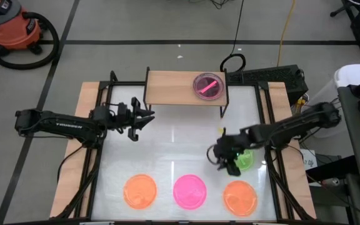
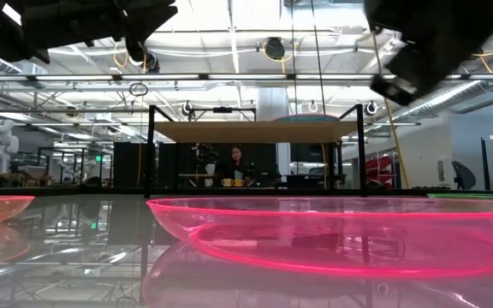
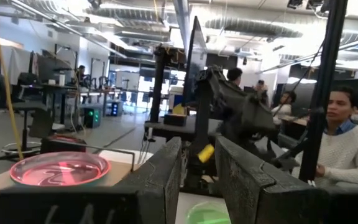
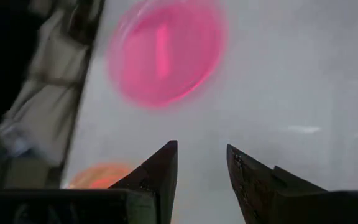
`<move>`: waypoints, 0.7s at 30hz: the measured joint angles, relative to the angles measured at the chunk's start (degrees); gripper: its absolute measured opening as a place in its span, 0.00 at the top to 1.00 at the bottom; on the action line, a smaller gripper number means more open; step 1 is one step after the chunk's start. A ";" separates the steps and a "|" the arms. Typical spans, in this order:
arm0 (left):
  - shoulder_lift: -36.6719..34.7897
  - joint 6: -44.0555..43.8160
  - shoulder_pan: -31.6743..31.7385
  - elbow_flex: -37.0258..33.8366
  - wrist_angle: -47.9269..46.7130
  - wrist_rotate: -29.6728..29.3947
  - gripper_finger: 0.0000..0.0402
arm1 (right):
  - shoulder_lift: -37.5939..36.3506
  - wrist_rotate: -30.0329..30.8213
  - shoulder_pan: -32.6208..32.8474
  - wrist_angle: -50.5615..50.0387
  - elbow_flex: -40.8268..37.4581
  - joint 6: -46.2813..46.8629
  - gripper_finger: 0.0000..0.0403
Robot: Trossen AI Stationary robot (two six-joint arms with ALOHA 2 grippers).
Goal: Place and stack plates onto a shelf
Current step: Put the right orange plate on the shelf
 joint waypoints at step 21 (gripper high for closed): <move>0.00 -3.39 -4.07 -0.01 -3.76 -0.02 0.74 | 12.03 0.06 17.22 9.17 -7.46 1.97 0.70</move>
